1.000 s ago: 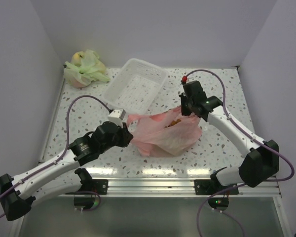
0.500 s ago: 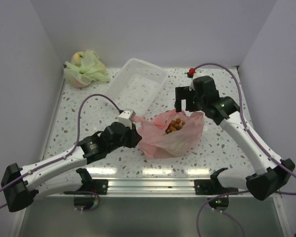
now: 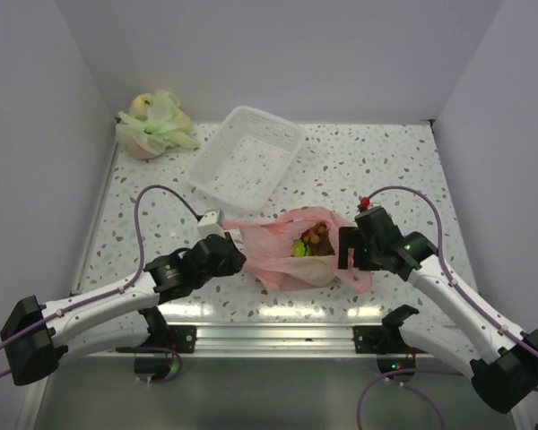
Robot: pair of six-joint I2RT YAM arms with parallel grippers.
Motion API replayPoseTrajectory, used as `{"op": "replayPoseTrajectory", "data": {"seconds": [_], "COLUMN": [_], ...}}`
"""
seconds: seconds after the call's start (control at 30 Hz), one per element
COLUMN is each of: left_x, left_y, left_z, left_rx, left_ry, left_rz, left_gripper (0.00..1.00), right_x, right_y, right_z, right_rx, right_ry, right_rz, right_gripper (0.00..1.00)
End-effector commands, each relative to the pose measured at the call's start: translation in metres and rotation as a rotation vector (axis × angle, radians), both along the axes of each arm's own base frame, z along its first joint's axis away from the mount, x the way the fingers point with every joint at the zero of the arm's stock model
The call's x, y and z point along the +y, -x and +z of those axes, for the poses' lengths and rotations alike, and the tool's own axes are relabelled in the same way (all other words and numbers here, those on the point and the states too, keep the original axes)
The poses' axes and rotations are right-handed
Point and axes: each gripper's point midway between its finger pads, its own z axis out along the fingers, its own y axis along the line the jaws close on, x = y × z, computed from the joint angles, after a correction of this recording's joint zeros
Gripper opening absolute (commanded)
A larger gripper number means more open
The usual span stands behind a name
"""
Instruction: Untie the knot of the plastic bag and take out the fruit
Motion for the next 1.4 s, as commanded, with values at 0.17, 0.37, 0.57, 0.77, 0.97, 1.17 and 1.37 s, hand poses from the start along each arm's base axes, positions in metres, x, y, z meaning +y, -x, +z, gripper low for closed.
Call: {"op": "replayPoseTrajectory", "data": {"seconds": [0.17,0.37,0.57,0.77,0.97,1.17,1.37], "left_x": [0.014,-0.005,-0.028,-0.067,-0.144,-0.162,-0.104], "left_y": [-0.006,-0.002,0.012,0.028,0.050,0.005,-0.061], "left_z": [0.035,0.106,0.177,0.223,0.181,0.087,0.024], "left_rx": [-0.050,-0.156,-0.259,-0.310,-0.193,-0.083,-0.063], "left_ry": [0.095,0.058,0.057,0.117,0.095,-0.135,-0.315], "left_rz": [0.111,-0.106,-0.344,-0.567,-0.749,-0.560,-0.178], "left_gripper": [0.52,0.85,0.86,0.82,0.75,0.58,0.58], "right_x": [0.019,0.019,0.019,0.016,0.015,0.016,0.015], "right_y": [0.010,0.000,-0.008,-0.007,-0.007,-0.006,0.005], "right_z": [-0.032,-0.024,-0.017,-0.014,-0.013,-0.018,-0.026], "right_rx": [0.075,-0.004,-0.014,-0.021,-0.024,-0.015,0.010], "right_ry": [-0.133,-0.158,-0.129,-0.114,-0.110,-0.117,-0.149], "right_rz": [-0.129,-0.144,-0.125,-0.121,-0.118,-0.123,-0.163], "right_gripper": [0.50,0.19,0.04,0.00,0.00,0.00,0.00]}}
